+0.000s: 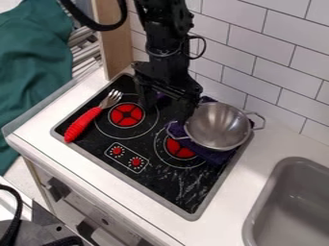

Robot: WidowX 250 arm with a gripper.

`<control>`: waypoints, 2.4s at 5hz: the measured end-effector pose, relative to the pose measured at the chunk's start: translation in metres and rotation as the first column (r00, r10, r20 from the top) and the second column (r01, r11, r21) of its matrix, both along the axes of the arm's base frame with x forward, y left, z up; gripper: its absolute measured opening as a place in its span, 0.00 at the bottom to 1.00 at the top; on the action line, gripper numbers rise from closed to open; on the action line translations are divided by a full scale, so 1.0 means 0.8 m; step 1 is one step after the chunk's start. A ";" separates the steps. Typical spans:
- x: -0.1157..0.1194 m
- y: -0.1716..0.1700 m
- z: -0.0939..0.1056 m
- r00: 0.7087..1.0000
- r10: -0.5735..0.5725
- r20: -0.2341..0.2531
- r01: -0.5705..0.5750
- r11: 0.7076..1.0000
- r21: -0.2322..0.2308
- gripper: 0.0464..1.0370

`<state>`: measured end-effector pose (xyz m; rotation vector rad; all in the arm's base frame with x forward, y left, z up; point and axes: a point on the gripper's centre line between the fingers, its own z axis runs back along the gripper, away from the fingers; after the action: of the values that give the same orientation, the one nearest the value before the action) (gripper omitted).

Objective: Move the violet thing to the bottom left of the stove

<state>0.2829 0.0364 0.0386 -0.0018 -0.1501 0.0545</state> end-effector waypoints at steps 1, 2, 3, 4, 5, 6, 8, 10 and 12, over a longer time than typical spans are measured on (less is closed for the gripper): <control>-0.006 -0.001 -0.012 0.999 -0.002 -0.037 0.001 1.000 -0.008 0.96; -0.002 0.038 -0.016 0.998 0.034 -0.043 -0.035 0.999 -0.024 0.96; 0.005 0.078 -0.012 0.994 0.105 0.016 -0.105 0.993 -0.051 0.96; 0.024 0.106 -0.006 0.990 0.126 0.062 -0.122 0.990 -0.069 0.96; 0.053 0.119 -0.016 0.997 0.064 0.033 -0.061 0.995 -0.081 0.96; 0.079 0.112 -0.036 0.999 -0.018 -0.049 0.014 0.996 -0.083 0.96; 0.091 0.105 -0.084 0.975 -0.102 -0.195 0.080 0.990 -0.117 0.96; 0.091 0.100 -0.100 0.952 -0.131 -0.278 0.104 0.989 -0.107 0.96; 0.107 0.101 -0.108 0.948 -0.134 -0.289 0.111 0.989 -0.096 0.91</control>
<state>0.3681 0.1168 -0.0482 -0.0817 0.1513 -0.0638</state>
